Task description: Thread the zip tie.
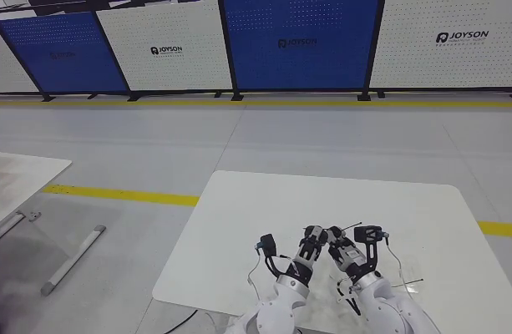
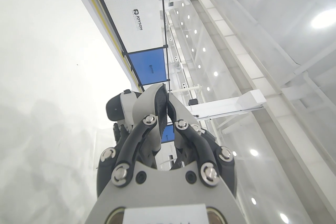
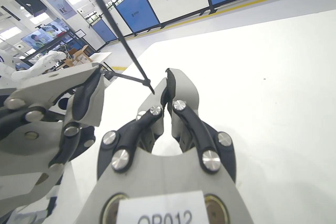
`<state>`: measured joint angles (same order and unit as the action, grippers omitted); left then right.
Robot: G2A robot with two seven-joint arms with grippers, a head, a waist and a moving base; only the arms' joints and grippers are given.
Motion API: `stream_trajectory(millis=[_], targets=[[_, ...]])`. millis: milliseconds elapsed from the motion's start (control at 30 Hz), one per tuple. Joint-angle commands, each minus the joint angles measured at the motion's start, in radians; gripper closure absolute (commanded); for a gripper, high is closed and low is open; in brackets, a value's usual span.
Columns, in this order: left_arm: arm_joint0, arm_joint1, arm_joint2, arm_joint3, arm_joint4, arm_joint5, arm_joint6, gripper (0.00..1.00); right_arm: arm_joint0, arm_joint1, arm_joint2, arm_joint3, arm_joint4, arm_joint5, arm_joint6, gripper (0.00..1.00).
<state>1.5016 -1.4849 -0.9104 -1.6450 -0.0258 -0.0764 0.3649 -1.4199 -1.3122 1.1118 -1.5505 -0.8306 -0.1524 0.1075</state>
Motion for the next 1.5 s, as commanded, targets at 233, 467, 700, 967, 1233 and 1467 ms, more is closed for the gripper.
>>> stream_trajectory(millis=[233,467,700,967,1233,1467], targets=[[-0.001,-0.002,-0.008,0.005,-0.002,0.009,0.001,1.00,-0.014,0.004,0.016,0.001,0.011,-0.048,-0.017,0.93],[-0.001,-0.004,-0.008,0.009,0.002,0.011,0.000,1.00,-0.024,0.006,0.029,-0.015,0.008,-0.051,-0.020,0.71],[0.003,-0.005,-0.009,0.009,0.008,0.014,-0.002,1.00,-0.020,0.005,0.024,-0.017,0.005,-0.045,-0.016,0.76],[0.003,-0.006,-0.010,0.010,0.012,0.016,-0.006,1.00,-0.026,0.005,0.029,-0.025,0.004,-0.045,-0.025,1.00],[0.000,-0.008,-0.011,0.013,0.012,0.018,-0.003,1.00,-0.025,0.005,0.031,-0.021,0.008,-0.046,-0.026,1.00],[0.005,-0.009,-0.014,0.004,0.007,0.000,-0.007,1.00,-0.016,0.003,0.018,-0.014,-0.008,-0.039,-0.024,1.00]])
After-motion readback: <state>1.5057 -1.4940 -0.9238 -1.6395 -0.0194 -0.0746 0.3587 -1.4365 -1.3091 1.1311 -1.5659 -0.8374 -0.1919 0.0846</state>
